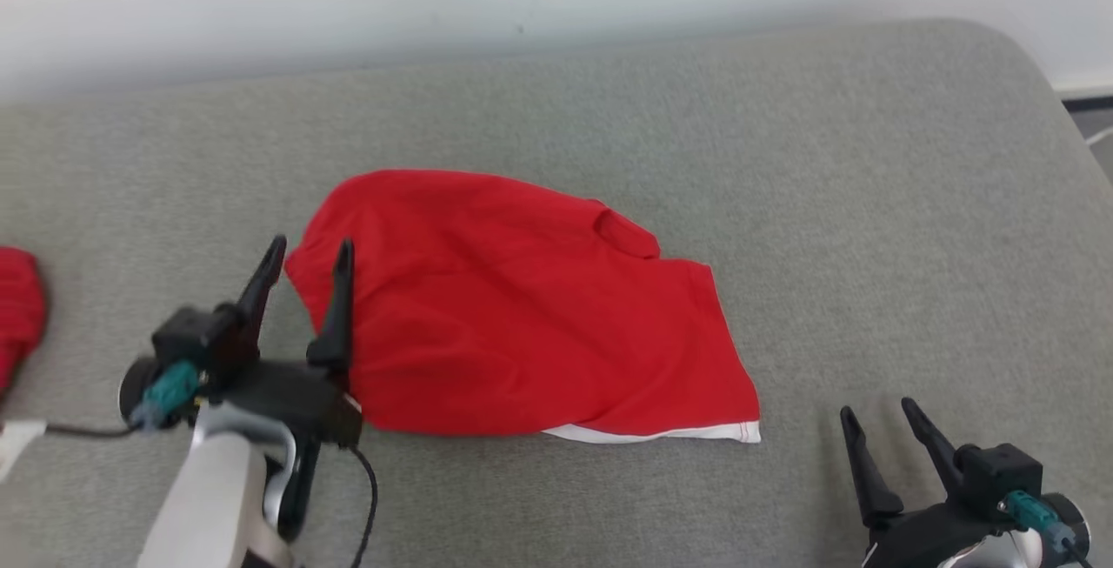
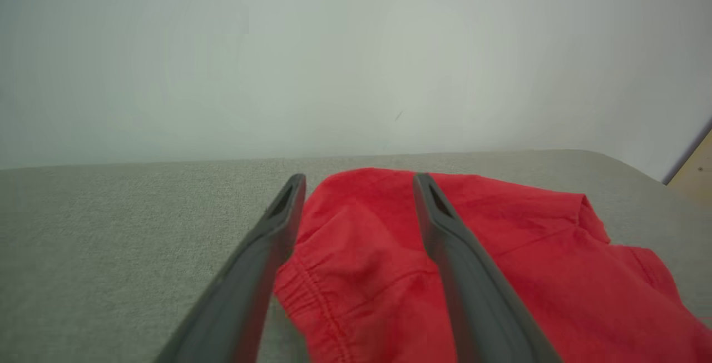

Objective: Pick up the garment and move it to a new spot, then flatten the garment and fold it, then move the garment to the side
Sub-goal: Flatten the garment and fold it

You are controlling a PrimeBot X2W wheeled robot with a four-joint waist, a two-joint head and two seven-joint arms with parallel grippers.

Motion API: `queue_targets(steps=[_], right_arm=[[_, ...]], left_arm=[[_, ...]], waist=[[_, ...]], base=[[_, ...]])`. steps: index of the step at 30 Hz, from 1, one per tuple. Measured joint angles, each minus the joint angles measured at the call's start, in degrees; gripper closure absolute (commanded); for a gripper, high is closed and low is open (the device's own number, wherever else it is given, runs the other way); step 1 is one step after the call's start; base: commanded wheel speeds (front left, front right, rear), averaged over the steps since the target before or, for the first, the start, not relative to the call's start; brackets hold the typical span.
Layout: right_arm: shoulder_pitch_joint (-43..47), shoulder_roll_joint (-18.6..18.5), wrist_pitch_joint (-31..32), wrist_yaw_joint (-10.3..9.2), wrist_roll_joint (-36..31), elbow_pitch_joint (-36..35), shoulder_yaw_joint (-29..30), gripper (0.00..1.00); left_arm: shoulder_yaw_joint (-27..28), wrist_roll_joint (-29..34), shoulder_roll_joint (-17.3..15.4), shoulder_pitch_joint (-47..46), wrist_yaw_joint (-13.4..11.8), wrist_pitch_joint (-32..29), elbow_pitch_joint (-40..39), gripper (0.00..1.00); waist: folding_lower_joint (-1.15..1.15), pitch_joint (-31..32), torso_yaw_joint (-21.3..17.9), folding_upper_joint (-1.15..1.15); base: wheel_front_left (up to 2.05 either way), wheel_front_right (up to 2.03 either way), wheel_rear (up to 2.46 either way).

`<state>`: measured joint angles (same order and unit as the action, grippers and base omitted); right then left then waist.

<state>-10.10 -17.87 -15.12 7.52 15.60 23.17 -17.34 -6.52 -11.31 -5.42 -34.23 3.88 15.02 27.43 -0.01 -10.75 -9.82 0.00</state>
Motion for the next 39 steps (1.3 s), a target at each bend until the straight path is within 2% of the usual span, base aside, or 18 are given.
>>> queue_targets(steps=[5,11,18,34,36,37,39], right_arm=[[0.49,0.73,0.0,0.0,0.0,0.14,-0.36,0.0],[1.26,0.84,0.0,0.0,0.01,0.2,-0.66,0.0],[1.2,0.63,0.0,0.0,0.35,0.13,-0.96,0.0],[0.16,0.37,0.0,0.0,0.59,-0.3,-0.26,0.0],[0.16,0.34,0.0,0.0,0.59,-0.33,-0.07,0.0],[0.16,0.36,0.0,0.0,0.58,-0.33,0.02,0.0],[0.16,0.45,0.0,0.0,0.58,-0.4,-0.07,0.0]], left_arm=[[1.62,-0.18,1.76,8.68,1.66,0.01,-5.48,0.0],[-0.07,-1.45,2.46,14.58,2.63,0.0,-4.65,0.0],[-1.66,-4.23,2.5,15.22,2.63,0.0,-1.05,0.0],[-0.3,-2.7,2.53,11.81,1.82,0.0,2.32,0.0],[-0.55,-2.45,2.55,11.8,2.05,0.0,1.98,0.16],[-0.75,-2.37,2.55,11.79,2.1,0.0,1.22,0.55],[-1.25,-2.29,2.57,11.8,2.32,0.0,0.12,1.0]], waist=[[0.0,2.89,1.95,0.0],[-0.01,4.72,3.77,-0.01],[0.0,3.85,2.83,0.0],[0.01,0.8,0.07,-0.01],[0.01,0.77,0.23,0.0],[0.01,0.75,0.38,0.0],[0.01,0.79,0.72,0.0]], base=[[0.0,0.0,0.0],[0.0,0.0,0.0],[0.0,0.0,0.0],[0.0,0.0,0.0],[0.0,0.0,0.0],[0.0,0.0,0.0],[0.0,0.0,0.0]])
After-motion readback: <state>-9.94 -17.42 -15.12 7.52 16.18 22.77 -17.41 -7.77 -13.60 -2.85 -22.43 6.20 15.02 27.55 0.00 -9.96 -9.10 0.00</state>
